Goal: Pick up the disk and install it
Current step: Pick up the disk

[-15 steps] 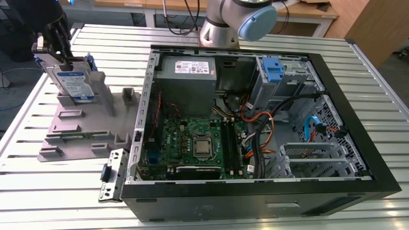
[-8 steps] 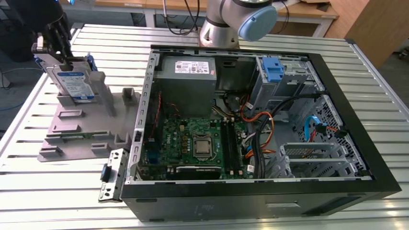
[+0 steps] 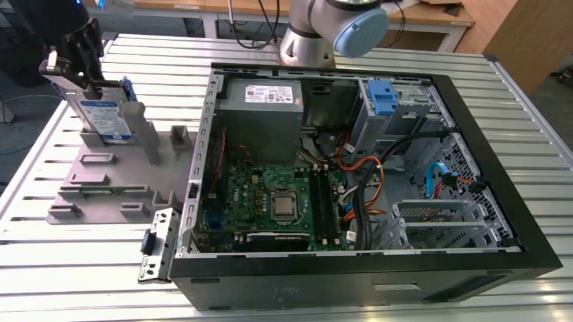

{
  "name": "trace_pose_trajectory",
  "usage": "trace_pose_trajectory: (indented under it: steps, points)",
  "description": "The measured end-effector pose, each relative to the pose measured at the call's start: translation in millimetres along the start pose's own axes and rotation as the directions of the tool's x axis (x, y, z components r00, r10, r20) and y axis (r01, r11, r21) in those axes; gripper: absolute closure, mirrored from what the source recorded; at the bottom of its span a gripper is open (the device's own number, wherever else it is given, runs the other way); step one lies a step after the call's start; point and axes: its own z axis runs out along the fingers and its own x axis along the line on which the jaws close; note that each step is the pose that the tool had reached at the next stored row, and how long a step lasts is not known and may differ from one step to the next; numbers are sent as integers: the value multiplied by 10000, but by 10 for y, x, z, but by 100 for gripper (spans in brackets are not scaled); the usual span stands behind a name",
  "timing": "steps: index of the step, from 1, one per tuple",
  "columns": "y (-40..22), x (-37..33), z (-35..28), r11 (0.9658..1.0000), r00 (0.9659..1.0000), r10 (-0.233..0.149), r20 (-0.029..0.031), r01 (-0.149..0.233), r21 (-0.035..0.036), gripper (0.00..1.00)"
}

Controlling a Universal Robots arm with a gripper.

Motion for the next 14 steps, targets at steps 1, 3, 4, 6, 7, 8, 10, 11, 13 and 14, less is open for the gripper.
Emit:
trace_pose_trajectory:
  steps: [1, 3, 4, 6, 7, 8, 10, 11, 13, 14]
  points:
    - [0, 0, 0, 10000, 10000, 36, -2, -36, 1, 65]
    - [0, 0, 0, 10000, 10000, 66, -6, -66, 4, 65]
    - [1, 0, 0, 10000, 10000, 90, -9, -90, 4, 65]
    - [1, 0, 2, 9999, 9999, 123, -12, -123, 4, 65]
    - [0, 0, 3, 9999, 9999, 123, -13, -123, 4, 65]
    - [1, 0, 5, 9999, 9999, 124, -17, -124, 4, 65]
    - [1, 2, 8, 9999, 9999, 125, -35, -125, 6, 65]
    - [0, 3, 9, 9999, 9999, 125, -54, -125, 8, 65]
    - [0, 3, 11, 9999, 9999, 126, -100, -126, 13, 65]
    - [0, 4, 11, 9999, 9999, 126, -101, -125, 13, 65]
